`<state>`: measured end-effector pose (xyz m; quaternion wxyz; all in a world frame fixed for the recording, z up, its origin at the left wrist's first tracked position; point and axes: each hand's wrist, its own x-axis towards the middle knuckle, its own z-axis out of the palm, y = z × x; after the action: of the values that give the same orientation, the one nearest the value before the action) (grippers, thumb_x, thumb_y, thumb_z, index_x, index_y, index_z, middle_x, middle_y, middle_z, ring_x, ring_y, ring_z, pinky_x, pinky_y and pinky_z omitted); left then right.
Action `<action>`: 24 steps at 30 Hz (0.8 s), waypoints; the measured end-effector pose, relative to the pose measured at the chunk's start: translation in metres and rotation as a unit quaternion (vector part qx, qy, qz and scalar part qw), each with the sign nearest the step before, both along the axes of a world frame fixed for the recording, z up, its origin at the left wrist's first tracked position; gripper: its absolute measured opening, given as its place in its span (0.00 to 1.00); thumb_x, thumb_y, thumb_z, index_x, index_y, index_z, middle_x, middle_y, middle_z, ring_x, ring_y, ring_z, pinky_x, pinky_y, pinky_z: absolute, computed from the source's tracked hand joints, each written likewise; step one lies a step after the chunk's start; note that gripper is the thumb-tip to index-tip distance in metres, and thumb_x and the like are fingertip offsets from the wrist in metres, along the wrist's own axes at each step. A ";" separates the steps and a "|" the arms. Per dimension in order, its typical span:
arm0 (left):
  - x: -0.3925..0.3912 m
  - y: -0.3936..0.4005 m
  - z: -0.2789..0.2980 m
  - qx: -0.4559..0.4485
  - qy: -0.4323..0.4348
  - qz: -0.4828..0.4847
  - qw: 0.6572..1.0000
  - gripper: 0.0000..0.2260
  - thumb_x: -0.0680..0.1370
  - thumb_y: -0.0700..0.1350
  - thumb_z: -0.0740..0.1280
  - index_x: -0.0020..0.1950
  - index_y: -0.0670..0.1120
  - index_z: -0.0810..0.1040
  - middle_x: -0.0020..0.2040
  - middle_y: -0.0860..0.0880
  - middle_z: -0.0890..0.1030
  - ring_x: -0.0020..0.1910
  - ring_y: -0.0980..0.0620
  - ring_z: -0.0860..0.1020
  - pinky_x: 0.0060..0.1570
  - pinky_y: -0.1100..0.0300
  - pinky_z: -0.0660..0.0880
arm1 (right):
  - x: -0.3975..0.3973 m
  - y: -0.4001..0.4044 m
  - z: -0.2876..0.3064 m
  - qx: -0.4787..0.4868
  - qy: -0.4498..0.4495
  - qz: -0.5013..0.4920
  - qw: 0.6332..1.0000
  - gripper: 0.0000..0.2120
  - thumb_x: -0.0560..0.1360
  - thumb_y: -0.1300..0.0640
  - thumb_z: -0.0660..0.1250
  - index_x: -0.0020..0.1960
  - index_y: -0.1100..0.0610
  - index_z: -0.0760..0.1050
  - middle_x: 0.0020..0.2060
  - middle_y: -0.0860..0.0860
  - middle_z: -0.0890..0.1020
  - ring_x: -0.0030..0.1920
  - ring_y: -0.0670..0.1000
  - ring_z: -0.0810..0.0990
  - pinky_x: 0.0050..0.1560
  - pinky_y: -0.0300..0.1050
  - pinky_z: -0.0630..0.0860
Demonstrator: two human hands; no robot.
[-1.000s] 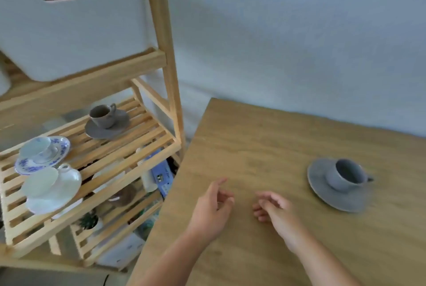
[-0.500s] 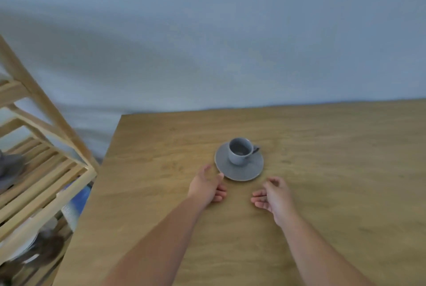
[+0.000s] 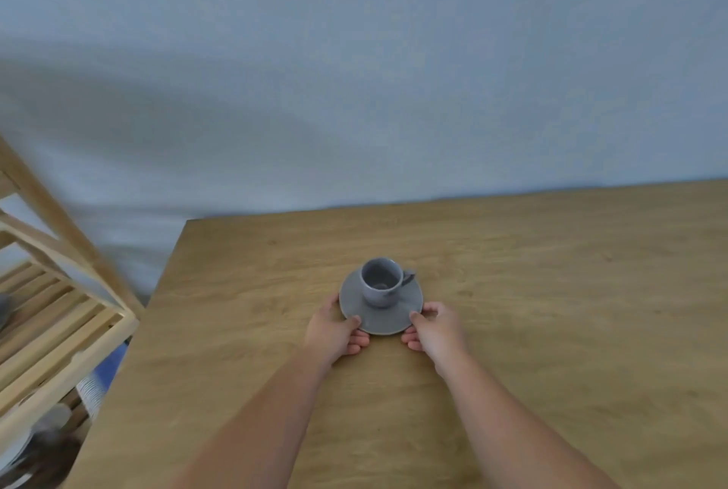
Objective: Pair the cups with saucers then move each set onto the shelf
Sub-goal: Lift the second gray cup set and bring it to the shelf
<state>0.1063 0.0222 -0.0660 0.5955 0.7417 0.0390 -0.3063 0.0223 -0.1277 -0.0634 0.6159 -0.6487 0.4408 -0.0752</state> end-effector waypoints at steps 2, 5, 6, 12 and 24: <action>-0.004 0.007 -0.002 -0.006 0.003 0.007 1.000 0.31 0.78 0.37 0.68 0.77 0.52 0.61 0.36 0.40 0.86 0.33 0.48 0.84 0.32 0.57 0.81 | -0.001 0.003 -0.003 -0.002 -0.002 0.009 1.000 0.08 0.78 0.61 0.65 0.57 0.59 0.72 0.33 0.58 0.83 0.30 0.52 0.84 0.31 0.43 0.80; -0.010 0.024 -0.003 -0.016 -0.004 0.022 1.000 0.30 0.78 0.36 0.68 0.77 0.51 0.61 0.37 0.39 0.86 0.31 0.49 0.84 0.30 0.59 0.80 | 0.000 0.015 -0.008 -0.005 -0.019 0.023 1.000 0.08 0.78 0.62 0.64 0.56 0.58 0.72 0.32 0.57 0.83 0.29 0.52 0.83 0.30 0.43 0.79; -0.011 0.032 -0.003 -0.022 -0.006 0.031 0.999 0.30 0.78 0.36 0.68 0.77 0.51 0.62 0.36 0.38 0.85 0.30 0.49 0.83 0.29 0.59 0.80 | 0.001 0.021 -0.008 -0.006 -0.025 0.030 0.999 0.07 0.78 0.62 0.64 0.56 0.58 0.72 0.33 0.57 0.83 0.29 0.52 0.83 0.30 0.43 0.79; -0.017 0.099 -0.005 -0.049 -0.003 0.093 0.994 0.27 0.78 0.37 0.68 0.74 0.52 0.64 0.36 0.39 0.85 0.31 0.49 0.82 0.32 0.58 0.80 | 0.017 0.076 -0.010 0.003 -0.039 0.105 0.994 0.05 0.79 0.62 0.63 0.53 0.56 0.71 0.34 0.56 0.83 0.30 0.50 0.83 0.33 0.43 0.81; -0.014 0.233 0.001 -0.053 0.001 0.247 0.968 0.27 0.79 0.35 0.67 0.74 0.52 0.64 0.36 0.39 0.84 0.30 0.49 0.82 0.33 0.58 0.81 | 0.076 0.208 -0.013 0.013 -0.037 0.237 0.971 0.06 0.79 0.62 0.63 0.55 0.56 0.71 0.33 0.56 0.81 0.29 0.50 0.82 0.31 0.42 0.79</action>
<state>0.0920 0.2551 -0.0649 0.6910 0.6763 0.2052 -0.1518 0.0980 0.0804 -0.0763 0.6403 -0.7232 0.2529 0.0548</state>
